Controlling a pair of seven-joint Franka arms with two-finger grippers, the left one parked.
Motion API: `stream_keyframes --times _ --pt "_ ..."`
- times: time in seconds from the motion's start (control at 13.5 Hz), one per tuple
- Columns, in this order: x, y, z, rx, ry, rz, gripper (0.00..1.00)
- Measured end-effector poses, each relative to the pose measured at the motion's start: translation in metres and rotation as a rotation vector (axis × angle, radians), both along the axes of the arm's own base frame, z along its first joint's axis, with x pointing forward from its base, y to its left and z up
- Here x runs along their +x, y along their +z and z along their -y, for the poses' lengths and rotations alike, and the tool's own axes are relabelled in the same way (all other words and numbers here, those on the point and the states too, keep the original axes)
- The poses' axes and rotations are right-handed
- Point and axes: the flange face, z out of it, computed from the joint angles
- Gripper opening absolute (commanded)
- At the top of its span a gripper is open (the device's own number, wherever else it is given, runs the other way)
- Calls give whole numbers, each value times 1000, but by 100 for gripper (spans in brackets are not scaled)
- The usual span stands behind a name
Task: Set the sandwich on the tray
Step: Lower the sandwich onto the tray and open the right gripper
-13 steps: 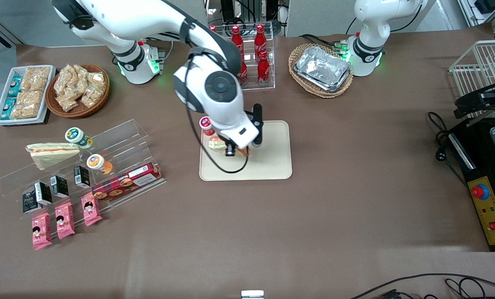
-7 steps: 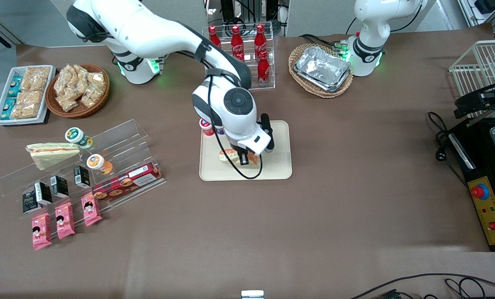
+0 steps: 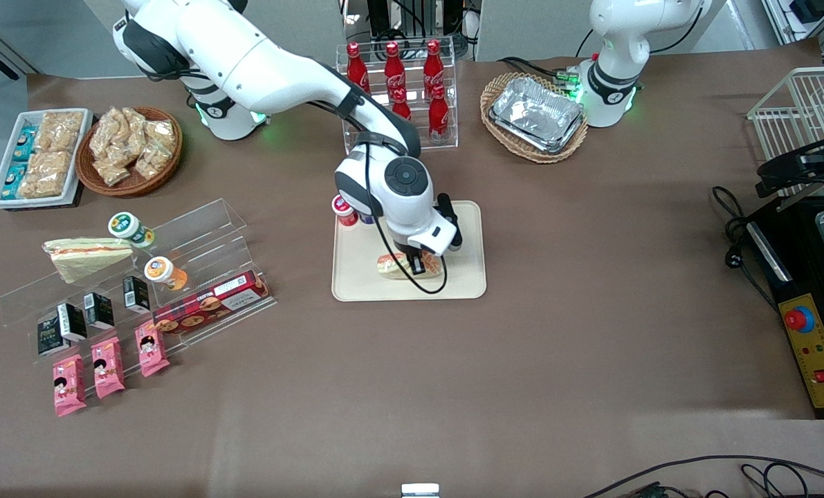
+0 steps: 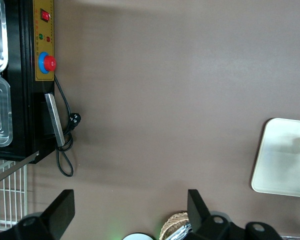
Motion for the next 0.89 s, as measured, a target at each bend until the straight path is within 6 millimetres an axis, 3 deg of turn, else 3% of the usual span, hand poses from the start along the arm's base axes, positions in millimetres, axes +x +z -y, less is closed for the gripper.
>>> stream_keyframes --times 0.15,0.22,0.45,0.52,0.59,0.67,0.89 --pt "-4 -8 -3 4 14 8 7" --pt "-4 -11 -3 4 15 6 22" --pt "-4 -29 -1 -9 12 -11 28" --pt "-3 -33 0 -11 11 -15 37" --pt "-3 -36 1 -12 10 -16 70" --pt "-2 -37 2 -11 8 -15 96" --pt "3 -36 5 -8 0 -12 100"
